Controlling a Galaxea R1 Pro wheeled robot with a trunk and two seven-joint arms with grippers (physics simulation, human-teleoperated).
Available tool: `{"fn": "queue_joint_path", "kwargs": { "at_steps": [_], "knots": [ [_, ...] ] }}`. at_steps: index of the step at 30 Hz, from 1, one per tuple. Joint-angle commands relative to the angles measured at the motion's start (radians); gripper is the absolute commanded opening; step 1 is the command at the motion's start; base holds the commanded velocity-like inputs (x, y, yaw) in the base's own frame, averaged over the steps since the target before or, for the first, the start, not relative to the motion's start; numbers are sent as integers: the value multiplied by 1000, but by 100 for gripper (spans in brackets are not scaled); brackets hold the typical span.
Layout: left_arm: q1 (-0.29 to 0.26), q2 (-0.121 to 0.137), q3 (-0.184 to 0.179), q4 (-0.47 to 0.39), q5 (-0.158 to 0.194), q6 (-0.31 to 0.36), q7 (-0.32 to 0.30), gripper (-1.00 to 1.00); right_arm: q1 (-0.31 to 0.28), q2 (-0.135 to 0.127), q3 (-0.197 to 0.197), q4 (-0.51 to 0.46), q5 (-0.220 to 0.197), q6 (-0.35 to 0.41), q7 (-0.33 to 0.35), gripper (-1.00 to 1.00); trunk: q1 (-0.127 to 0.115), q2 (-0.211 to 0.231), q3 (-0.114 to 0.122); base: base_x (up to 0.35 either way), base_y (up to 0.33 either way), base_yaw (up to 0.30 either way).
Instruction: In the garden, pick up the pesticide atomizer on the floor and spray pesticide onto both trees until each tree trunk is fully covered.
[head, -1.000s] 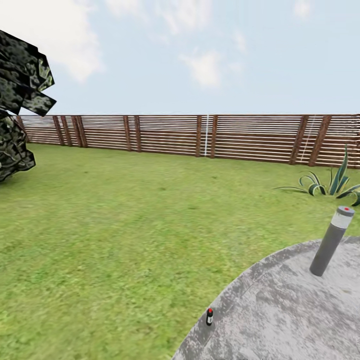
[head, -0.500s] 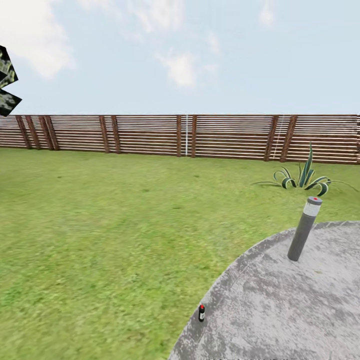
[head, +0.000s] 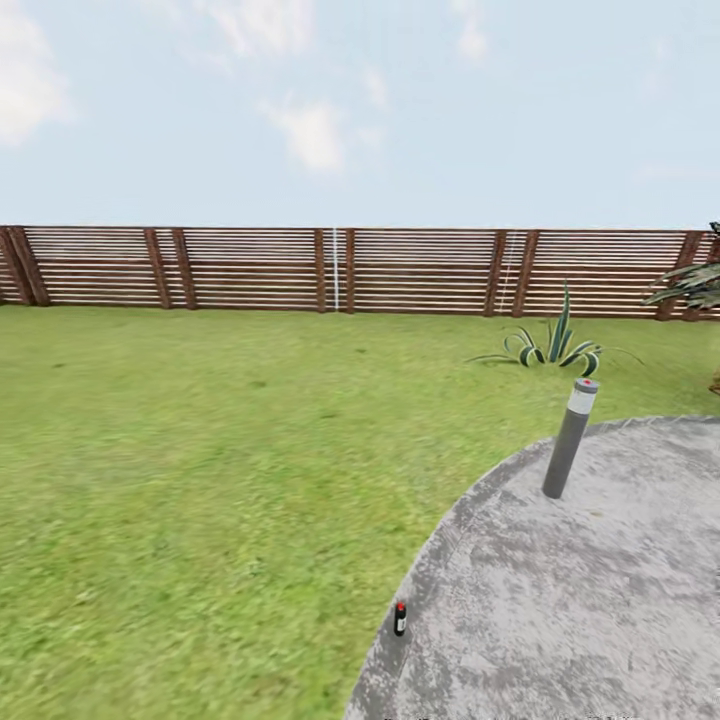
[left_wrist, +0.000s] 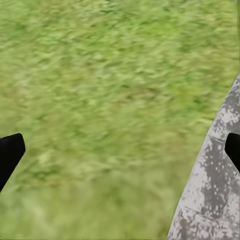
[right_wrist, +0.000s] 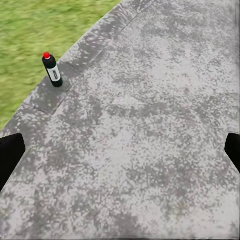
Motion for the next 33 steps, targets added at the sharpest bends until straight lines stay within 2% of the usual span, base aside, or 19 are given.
{"fn": "queue_joint_path", "kwargs": {
  "at_steps": [1,6,33],
  "knots": [
    [0,0,0,0,0,0,0,100,0,0,0,0,0,0,0,100,0,0,0,0,255,-271],
    [0,0,0,0,-1,0,0,100,0,0,0,0,-1,0,0,100,0,0,0,0,126,-271],
    [0,0,-1,0,-1,0,0,100,0,0,-2,-7,-4,1,-5,100,0,0,-2,0,2,-271]
  ]
}}
